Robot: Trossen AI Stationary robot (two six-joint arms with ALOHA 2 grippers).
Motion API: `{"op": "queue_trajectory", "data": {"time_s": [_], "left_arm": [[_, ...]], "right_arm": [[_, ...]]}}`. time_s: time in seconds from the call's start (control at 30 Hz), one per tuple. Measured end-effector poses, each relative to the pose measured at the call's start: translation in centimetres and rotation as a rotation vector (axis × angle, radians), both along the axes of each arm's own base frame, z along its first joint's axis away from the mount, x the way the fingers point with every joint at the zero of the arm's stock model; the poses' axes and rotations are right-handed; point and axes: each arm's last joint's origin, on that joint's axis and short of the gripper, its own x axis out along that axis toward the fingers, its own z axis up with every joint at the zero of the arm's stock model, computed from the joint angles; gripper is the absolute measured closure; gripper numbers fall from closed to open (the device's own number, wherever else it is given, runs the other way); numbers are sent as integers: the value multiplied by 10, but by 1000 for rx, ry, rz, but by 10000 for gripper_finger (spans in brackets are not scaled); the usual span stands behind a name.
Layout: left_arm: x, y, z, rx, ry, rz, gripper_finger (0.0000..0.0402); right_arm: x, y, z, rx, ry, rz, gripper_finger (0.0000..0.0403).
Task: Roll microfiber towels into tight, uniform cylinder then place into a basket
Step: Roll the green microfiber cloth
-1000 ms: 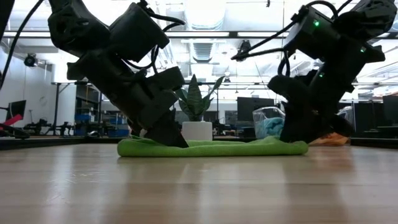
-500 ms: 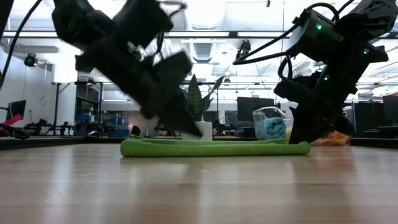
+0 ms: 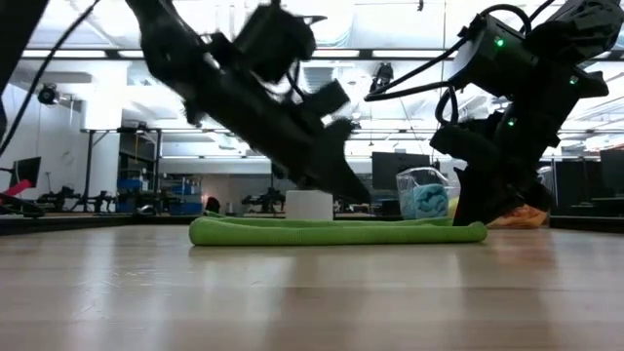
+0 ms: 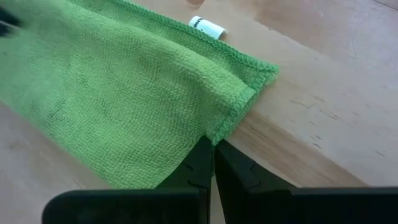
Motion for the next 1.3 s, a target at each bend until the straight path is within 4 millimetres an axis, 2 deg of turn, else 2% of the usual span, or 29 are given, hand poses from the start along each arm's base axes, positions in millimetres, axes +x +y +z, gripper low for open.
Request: {"op": "queue_trajectory", "data": {"time_s": [0.2,0.33,0.9,1.3], "left_arm": [[12,5,-31,-12,36,8,402],[20,4,-38,-15,40,1,402],[21,5,-41,-23,53,-12,402],[19,6,-42,-25,63,-10,402]], "right_arm": [[0,0,0,-5,-1,13,394],[0,0,2,-7,-4,28,394],[4,1,47,-13,-195,79,395],[37,9,61,-66,-228,174,395]]}}
